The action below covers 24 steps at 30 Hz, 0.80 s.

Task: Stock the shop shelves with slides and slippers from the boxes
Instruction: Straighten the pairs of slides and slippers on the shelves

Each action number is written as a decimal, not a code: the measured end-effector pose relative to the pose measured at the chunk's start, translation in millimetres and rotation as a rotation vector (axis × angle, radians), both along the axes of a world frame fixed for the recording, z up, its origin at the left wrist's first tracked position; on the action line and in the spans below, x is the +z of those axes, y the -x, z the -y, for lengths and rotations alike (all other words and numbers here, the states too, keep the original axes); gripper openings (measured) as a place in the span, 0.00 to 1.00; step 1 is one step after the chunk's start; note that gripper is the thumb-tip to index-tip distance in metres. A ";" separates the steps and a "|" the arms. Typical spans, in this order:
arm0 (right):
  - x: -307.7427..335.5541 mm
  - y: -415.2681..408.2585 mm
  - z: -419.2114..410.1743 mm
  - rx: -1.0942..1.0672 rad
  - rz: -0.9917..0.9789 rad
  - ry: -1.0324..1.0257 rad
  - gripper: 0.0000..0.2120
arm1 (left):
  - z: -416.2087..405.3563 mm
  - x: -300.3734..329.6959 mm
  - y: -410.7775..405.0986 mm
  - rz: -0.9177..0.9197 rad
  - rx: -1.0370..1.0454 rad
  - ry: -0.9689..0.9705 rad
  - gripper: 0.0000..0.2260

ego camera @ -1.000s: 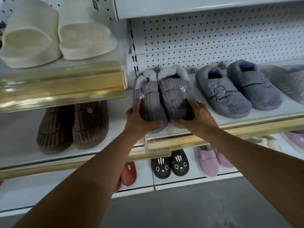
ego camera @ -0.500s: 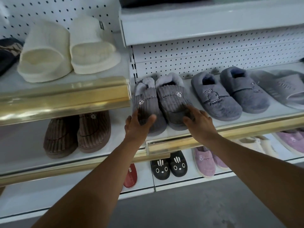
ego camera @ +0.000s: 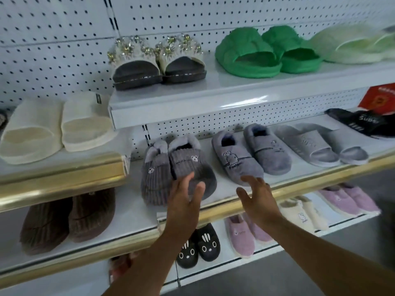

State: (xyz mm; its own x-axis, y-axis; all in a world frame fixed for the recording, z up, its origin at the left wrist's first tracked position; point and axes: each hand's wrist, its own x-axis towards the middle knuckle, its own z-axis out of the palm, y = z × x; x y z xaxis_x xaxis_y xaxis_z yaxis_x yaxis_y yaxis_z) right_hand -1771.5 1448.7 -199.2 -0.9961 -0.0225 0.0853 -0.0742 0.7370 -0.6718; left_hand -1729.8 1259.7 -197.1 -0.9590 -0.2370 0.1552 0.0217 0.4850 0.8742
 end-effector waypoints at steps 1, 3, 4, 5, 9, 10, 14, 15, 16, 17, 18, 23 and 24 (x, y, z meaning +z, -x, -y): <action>0.7 6.0 -8.4 -0.002 -0.008 -0.004 0.19 | -9.3 0.8 4.9 0.004 -0.011 -0.008 0.33; -2.5 20.1 -25.6 -0.014 -0.026 -0.003 0.18 | -27.4 0.4 16.2 0.019 -0.032 -0.020 0.36; -3.7 26.3 -30.9 -0.026 -0.026 0.001 0.18 | -31.5 -1.1 20.9 0.032 -0.049 -0.017 0.37; -5.2 34.8 -41.1 -0.032 -0.022 0.000 0.18 | -41.7 -4.6 27.7 0.050 -0.064 -0.004 0.38; -17.5 79.1 -93.6 -0.056 -0.038 -0.074 0.17 | -89.7 -30.3 62.2 0.123 -0.027 -0.054 0.34; -20.3 91.1 -105.6 -0.067 -0.042 -0.089 0.18 | -100.4 -36.1 70.9 0.128 0.002 -0.078 0.33; -23.8 138.9 -134.5 -0.095 0.010 -0.102 0.30 | -128.7 -45.8 105.0 0.151 0.109 -0.136 0.35; -23.1 149.6 -137.1 -0.085 0.031 -0.101 0.34 | -131.9 -47.4 113.6 0.146 0.132 -0.135 0.37; -23.8 159.7 -137.9 -0.071 0.062 -0.097 0.39 | -133.6 -50.9 122.3 0.137 0.151 -0.121 0.39; -23.6 167.8 -137.9 -0.056 0.100 -0.107 0.44 | -134.5 -53.9 130.8 0.138 0.167 -0.097 0.41; -24.1 174.9 -137.5 -0.039 0.129 -0.135 0.48 | -134.9 -57.5 139.7 0.152 0.182 -0.081 0.44; -38.5 192.5 -144.2 0.072 0.154 -0.252 0.56 | -140.0 -75.9 169.3 0.181 0.220 -0.149 0.54; -39.9 194.2 -147.1 0.086 0.167 -0.243 0.56 | -140.1 -79.0 173.3 0.178 0.220 -0.176 0.56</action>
